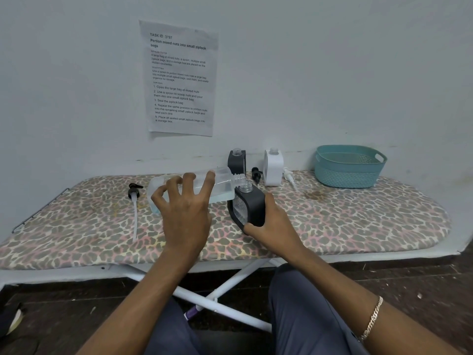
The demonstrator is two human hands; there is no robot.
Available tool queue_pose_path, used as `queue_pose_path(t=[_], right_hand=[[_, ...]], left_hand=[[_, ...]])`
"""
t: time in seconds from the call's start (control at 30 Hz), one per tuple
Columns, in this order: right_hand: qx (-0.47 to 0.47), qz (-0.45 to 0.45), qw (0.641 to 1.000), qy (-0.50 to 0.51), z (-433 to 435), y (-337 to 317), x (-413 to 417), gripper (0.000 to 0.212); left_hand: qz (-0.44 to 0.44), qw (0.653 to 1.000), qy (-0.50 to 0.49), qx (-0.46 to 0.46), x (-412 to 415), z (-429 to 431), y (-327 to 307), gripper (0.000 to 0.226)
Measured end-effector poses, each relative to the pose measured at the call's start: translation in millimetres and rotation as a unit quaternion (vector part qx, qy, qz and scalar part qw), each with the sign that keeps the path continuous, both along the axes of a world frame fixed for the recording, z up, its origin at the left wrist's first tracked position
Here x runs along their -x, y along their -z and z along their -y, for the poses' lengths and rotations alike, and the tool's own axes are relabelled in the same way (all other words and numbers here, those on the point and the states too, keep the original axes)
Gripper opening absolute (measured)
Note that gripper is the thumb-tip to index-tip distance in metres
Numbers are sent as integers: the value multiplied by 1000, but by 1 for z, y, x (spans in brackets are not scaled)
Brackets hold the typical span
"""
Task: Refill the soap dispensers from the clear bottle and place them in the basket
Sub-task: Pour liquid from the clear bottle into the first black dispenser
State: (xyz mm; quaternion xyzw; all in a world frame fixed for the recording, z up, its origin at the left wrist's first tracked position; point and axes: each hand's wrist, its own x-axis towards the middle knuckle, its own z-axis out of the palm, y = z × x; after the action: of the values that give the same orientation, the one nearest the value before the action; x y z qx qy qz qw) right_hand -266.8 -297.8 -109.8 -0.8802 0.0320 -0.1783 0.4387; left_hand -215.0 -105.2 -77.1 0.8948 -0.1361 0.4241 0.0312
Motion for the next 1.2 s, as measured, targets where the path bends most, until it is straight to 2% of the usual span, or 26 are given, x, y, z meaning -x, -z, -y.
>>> queue_pose_path(t=[1.2], right_hand=[[5, 0, 1000, -1, 1, 2, -2, 58]], left_hand=[[3, 1000, -3, -4, 0, 1, -1, 82]])
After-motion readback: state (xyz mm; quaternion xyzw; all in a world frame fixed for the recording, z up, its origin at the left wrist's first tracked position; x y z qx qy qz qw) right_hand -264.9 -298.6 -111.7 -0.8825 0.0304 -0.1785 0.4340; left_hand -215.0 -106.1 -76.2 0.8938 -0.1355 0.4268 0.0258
